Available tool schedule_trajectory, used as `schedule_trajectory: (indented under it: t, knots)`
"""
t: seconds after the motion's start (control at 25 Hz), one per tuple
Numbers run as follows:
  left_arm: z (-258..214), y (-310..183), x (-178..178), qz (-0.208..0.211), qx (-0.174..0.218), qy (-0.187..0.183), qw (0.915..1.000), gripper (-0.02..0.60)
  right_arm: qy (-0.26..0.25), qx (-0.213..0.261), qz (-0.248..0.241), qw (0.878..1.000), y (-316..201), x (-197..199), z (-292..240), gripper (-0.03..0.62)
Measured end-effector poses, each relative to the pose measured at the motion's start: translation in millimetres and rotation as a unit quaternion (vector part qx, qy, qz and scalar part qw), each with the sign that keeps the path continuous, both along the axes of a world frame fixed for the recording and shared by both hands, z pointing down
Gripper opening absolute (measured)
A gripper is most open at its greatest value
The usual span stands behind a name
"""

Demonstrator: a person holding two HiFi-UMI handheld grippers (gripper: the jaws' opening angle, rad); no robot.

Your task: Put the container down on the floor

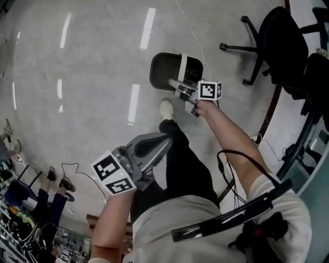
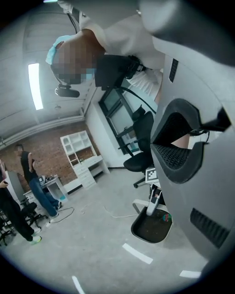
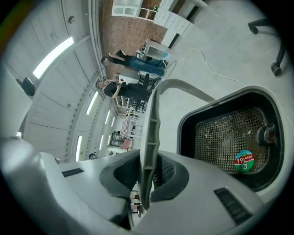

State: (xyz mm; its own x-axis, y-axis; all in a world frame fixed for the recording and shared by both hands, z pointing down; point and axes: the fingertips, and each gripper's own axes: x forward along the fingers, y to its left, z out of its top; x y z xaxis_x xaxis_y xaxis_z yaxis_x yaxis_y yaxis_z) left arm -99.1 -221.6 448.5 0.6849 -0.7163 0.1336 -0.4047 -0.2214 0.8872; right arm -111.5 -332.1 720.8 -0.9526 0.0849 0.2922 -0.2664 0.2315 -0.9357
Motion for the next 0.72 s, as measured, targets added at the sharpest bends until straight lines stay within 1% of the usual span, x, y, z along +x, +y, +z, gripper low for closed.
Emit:
schedule_trajectory:
  t: [0.2, 0.28, 0.44, 0.56, 0.72]
  knots:
    - [58, -22, -8, -0.005, -0.015, -0.003, 0.9999, 0.009, 0.008, -0.009, -0.002, 1.0, -31, -9, 77, 0.035]
    - [75, -26, -12, -0.008, -0.022, -0.004, 0.9997, 0.009, 0.003, -0.021, 0.003, 1.0, -40, -12, 101, 0.035]
    - [104, -28, -21, -0.012, -0.034, 0.003, 0.9994, 0.009, 0.001, -0.022, -0.007, 1.0, -52, -22, 146, 0.035]
    - [120, -28, -21, -0.013, -0.04, 0.005, 0.9991, 0.009, 0.005, -0.022, -0.007, 1.0, -55, -25, 169, 0.035]
    - [132, -28, -14, -0.02, -0.045, 0.007, 0.9988, 0.009, -0.006, -0.025, -0.001, 1.0, -56, -23, 177, 0.035]
